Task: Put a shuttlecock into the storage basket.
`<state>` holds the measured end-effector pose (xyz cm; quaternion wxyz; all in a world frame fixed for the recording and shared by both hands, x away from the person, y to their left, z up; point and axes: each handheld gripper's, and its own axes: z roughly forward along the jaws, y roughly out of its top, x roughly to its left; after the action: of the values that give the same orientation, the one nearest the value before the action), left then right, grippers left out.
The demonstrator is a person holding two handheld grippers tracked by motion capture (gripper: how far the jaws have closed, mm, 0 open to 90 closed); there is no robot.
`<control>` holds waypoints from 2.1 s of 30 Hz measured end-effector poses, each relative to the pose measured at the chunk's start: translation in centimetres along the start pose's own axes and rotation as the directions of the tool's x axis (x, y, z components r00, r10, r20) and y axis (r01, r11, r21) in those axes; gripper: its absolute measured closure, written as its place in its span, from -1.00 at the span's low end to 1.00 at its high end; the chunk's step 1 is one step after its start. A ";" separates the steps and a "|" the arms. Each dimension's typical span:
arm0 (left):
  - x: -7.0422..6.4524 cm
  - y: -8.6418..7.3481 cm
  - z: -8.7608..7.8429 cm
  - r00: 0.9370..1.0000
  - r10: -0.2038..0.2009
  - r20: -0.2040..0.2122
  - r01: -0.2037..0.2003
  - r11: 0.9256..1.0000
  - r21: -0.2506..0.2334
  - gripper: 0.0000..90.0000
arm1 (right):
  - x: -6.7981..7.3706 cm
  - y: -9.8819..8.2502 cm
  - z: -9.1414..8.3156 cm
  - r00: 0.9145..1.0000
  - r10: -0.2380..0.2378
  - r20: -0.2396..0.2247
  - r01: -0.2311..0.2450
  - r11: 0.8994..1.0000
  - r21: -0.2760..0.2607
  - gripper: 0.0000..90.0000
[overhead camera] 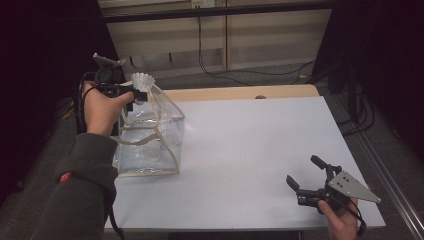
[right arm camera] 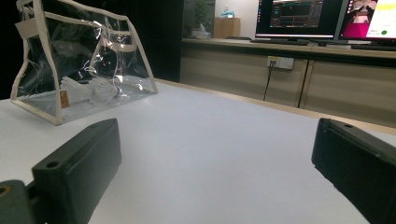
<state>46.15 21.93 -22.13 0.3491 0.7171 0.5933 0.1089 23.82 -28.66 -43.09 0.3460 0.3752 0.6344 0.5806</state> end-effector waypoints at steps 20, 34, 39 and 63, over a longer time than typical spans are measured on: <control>0.8 0.0 1.5 0.999 -0.019 -0.033 0.018 1.000 -0.013 0.45 | 0.0 -0.1 0.0 1.000 0.006 0.001 -0.006 1.000 0.003 -0.97; 1.5 -0.1 2.4 0.998 -0.032 -0.059 0.031 0.999 -0.016 0.45 | 0.0 -0.1 -0.1 1.000 0.007 0.003 -0.007 1.000 0.003 -0.97; 1.9 -0.1 2.9 0.996 -0.035 -0.079 0.033 0.999 -0.020 0.45 | -0.1 -0.1 -0.2 1.000 0.003 0.007 -0.003 1.000 0.001 -0.97; 3.5 -0.5 4.4 0.993 -0.047 -0.112 0.045 0.999 -0.026 0.45 | -0.3 -0.3 -0.5 1.000 0.005 0.013 -0.005 1.000 0.007 -0.96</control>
<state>49.23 23.61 -26.57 0.3258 0.6917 0.6272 0.1483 23.54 -29.15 -43.37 0.3474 0.3815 0.6333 0.5768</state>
